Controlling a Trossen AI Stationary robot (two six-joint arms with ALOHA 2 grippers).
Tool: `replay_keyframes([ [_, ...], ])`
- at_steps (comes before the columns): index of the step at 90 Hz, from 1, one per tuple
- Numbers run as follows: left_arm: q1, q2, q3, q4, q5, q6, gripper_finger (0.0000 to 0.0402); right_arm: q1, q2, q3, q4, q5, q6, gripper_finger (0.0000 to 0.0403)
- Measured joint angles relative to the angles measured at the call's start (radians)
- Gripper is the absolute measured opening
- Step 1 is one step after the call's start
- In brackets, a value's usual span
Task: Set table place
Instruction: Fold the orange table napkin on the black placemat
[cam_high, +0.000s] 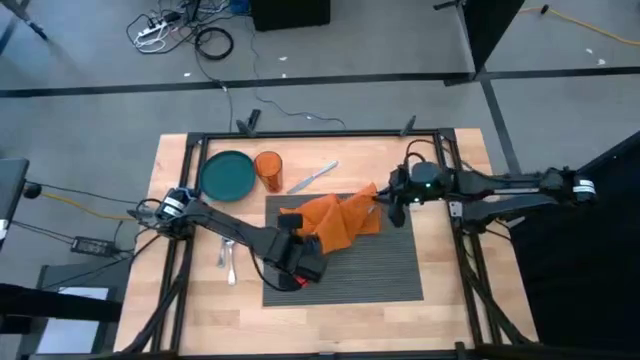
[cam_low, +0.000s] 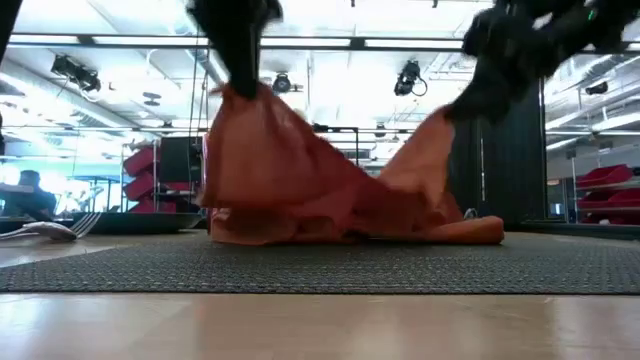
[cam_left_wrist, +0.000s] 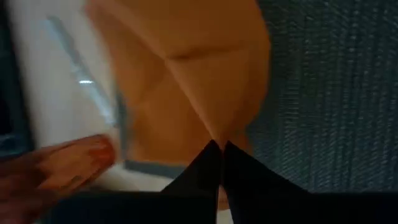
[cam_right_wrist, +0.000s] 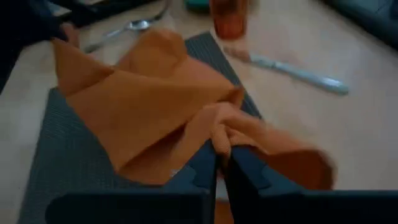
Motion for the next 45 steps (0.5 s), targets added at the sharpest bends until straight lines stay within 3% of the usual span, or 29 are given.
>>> replay_keyframes([
  [13,-0.017,0.0,0.103,-0.159,-0.108,-0.041,0.0,0.095,-0.071,0.149,-0.14,0.107,-0.005,0.0],
  [36,0.022,-0.112,0.119,-0.156,-0.302,-0.009,0.0,0.152,-0.092,0.372,-0.248,0.223,-0.061,0.0],
  [45,0.064,-0.16,0.119,-0.124,-0.325,0.025,0.0,0.148,-0.091,0.44,-0.247,0.242,-0.098,0.0],
])
